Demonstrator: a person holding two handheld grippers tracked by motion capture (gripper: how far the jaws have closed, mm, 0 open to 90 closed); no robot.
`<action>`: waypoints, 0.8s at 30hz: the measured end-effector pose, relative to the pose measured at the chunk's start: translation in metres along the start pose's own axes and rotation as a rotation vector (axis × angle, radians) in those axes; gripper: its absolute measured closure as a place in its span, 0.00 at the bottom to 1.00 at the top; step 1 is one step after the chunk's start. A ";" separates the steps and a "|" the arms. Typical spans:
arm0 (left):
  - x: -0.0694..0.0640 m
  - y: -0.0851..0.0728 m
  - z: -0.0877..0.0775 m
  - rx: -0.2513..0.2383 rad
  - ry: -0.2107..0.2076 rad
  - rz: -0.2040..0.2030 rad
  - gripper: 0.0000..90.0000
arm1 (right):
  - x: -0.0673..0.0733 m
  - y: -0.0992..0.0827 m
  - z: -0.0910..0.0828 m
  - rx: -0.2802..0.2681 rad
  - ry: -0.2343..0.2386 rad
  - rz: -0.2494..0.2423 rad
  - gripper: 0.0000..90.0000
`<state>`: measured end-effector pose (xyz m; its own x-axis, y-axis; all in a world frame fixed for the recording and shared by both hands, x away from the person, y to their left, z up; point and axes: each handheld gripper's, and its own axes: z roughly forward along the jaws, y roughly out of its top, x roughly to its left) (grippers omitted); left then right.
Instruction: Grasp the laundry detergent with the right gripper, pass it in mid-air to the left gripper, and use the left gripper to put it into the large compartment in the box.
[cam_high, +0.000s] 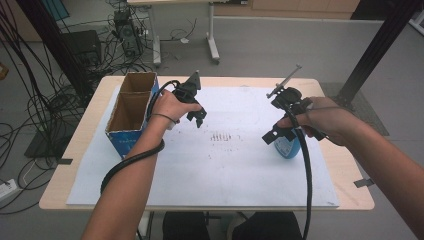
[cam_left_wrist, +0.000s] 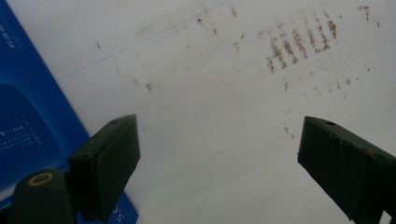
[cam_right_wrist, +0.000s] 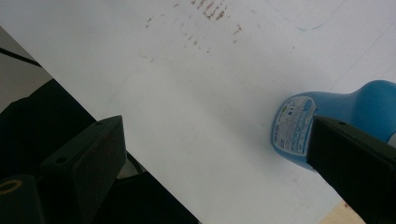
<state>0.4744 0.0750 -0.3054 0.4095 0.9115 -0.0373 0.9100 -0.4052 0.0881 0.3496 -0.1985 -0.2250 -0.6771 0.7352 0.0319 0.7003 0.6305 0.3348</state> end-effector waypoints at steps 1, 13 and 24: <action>0.000 0.000 0.000 0.001 0.000 0.001 0.15 | 0.000 0.000 0.000 -0.001 -0.001 0.000 0.05; 0.000 0.001 0.002 0.006 0.003 0.006 0.15 | 0.001 -0.001 0.001 -0.002 -0.007 -0.006 0.05; -0.003 -0.001 0.004 0.004 -0.001 0.008 0.14 | 0.000 -0.005 -0.004 -0.007 -0.010 -0.006 0.05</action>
<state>0.4723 0.0720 -0.3094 0.4166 0.9083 -0.0377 0.9070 -0.4125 0.0848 0.3453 -0.2026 -0.2231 -0.6791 0.7338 0.0204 0.6946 0.6332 0.3415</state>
